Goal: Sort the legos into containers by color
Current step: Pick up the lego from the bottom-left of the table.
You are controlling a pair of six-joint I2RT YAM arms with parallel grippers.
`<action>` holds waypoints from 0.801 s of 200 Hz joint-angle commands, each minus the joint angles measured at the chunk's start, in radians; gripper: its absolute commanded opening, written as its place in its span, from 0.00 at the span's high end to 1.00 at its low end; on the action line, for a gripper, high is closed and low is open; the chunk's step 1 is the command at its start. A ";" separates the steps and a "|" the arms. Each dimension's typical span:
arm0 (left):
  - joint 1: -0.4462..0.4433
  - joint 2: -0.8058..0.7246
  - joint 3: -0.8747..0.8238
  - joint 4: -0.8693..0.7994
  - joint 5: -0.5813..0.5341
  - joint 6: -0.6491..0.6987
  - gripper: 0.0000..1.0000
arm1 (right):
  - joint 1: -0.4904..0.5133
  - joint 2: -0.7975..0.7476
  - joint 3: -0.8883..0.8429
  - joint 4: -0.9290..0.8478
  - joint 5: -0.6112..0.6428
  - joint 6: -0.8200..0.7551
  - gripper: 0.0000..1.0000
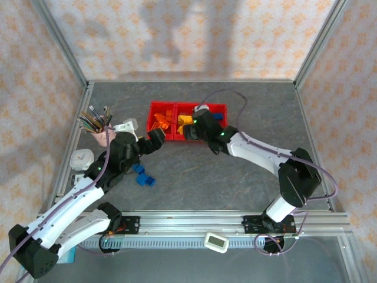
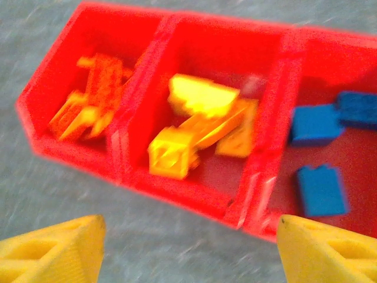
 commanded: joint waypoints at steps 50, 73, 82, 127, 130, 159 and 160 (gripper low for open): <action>0.008 -0.175 -0.048 -0.308 -0.094 -0.086 0.01 | 0.303 0.043 -0.081 0.081 0.006 0.038 0.16; 0.007 -0.220 -0.058 -0.371 -0.109 -0.115 0.01 | 0.365 0.104 -0.064 0.109 -0.011 0.046 0.13; 0.008 -0.235 -0.057 -0.394 -0.115 -0.131 0.01 | 0.388 0.128 -0.053 0.115 -0.010 0.049 0.12; 0.007 -0.306 -0.069 -0.461 -0.142 -0.180 0.01 | 0.441 0.242 -0.025 0.218 -0.065 0.043 0.11; 0.007 -0.310 -0.069 -0.464 -0.144 -0.182 0.01 | 0.442 0.250 -0.020 0.221 -0.065 0.040 0.12; 0.007 -0.329 -0.069 -0.480 -0.157 -0.193 0.01 | 0.454 0.314 0.019 0.239 -0.061 0.011 0.13; 0.007 -0.329 -0.069 -0.481 -0.157 -0.193 0.01 | 0.453 0.316 0.020 0.239 -0.062 0.010 0.13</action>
